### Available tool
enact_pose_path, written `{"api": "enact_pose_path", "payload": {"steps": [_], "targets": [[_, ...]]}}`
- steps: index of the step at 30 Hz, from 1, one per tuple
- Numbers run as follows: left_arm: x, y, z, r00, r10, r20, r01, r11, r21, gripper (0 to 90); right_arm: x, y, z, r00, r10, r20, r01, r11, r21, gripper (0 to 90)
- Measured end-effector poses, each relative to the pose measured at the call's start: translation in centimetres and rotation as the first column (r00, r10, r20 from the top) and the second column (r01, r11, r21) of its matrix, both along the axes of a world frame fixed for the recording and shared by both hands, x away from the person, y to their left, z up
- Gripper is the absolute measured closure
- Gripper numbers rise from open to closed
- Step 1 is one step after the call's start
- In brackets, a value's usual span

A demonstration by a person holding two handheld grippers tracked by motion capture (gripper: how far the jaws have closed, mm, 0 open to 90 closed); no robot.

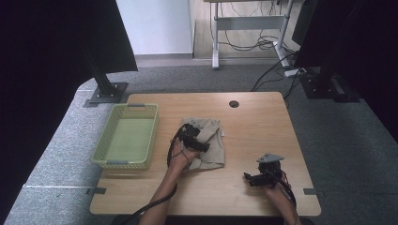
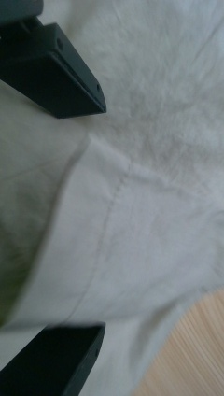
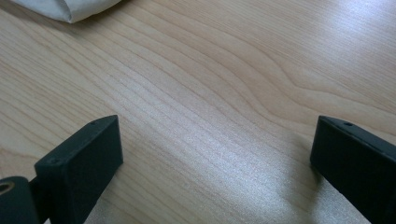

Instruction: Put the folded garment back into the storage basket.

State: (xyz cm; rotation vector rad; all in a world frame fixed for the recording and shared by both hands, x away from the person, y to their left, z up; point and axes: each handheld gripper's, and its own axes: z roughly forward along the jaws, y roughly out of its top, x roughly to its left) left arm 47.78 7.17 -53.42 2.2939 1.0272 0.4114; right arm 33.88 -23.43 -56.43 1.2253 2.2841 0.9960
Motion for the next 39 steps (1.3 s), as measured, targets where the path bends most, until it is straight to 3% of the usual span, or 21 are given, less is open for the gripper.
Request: {"api": "enact_pose_path", "payload": {"steps": [2,3,6,9,11,15,16,17,18,19,27,39], "targets": [[0.5,-0.4,-0.9,0.9993,0.009,-0.035,-0.008,0.9998,0.020,0.0,0.0,0.0,0.0,1.0000,0.000,0.000,0.000,1.0000,0.000,2.0],[0.7,-0.3,-1.0,0.9992,0.018,-0.035,-0.018,0.9998,0.001,0.0,0.0,0.0,0.0,1.0000,0.000,0.000,0.000,1.0000,0.000,2.0],[0.8,-0.5,-0.8,0.9984,0.024,-0.051,-0.023,0.9996,0.017,0.0,0.0,0.0,0.0,1.0000,0.000,0.000,0.000,1.0000,0.000,2.0],[0.7,-0.3,-0.5,0.9981,0.032,-0.053,-0.031,0.9994,0.017,7.0,0.0,0.0,0.0,1.0000,0.000,0.000,0.000,1.0000,0.000,2.0],[0.5,-0.1,-0.2,0.9981,0.033,-0.051,-0.032,0.9994,0.012,16.4,0.0,0.0,0.0,1.0000,0.000,0.000,0.000,1.0000,0.000,2.0],[0.2,0.1,0.3,0.9981,0.026,-0.057,-0.025,0.9997,0.007,44.1,0.0,0.0,0.0,1.0000,0.000,0.000,0.000,1.0000,0.000,2.0],[0.2,0.1,0.4,0.9983,0.011,-0.057,-0.011,0.9999,0.009,53.8,0.0,0.0,0.0,1.0000,0.000,0.000,0.000,1.0000,0.000,2.0],[0.1,0.1,0.5,0.9983,0.002,-0.059,-0.002,1.0000,0.006,73.5,0.0,0.0,0.0,1.0000,0.000,0.000,0.000,1.0000,0.000,2.0],[0.1,0.1,0.5,0.9982,-0.008,-0.059,0.008,1.0000,0.005,73.5,0.0,0.0,0.0,1.0000,0.000,0.000,0.000,1.0000,0.000,2.0],[0.1,0.1,0.6,0.9979,-0.016,-0.062,0.017,0.9998,0.007,79.2,0.0,0.0,0.0,1.0000,0.000,0.000,0.000,1.0000,0.000,2.0],[-0.4,0.5,1.4,0.9981,-0.047,-0.040,0.047,0.9988,-0.011,80.8,0.0,0.0,0.0,1.0000,0.000,0.000,0.000,1.0000,0.000,2.0],[-2.0,2.1,5.4,0.9974,-0.054,0.047,0.054,0.9984,-0.014,80.8,0.0,0.0,0.0,1.0000,0.000,0.000,0.000,1.0000,0.000,2.0]]}}
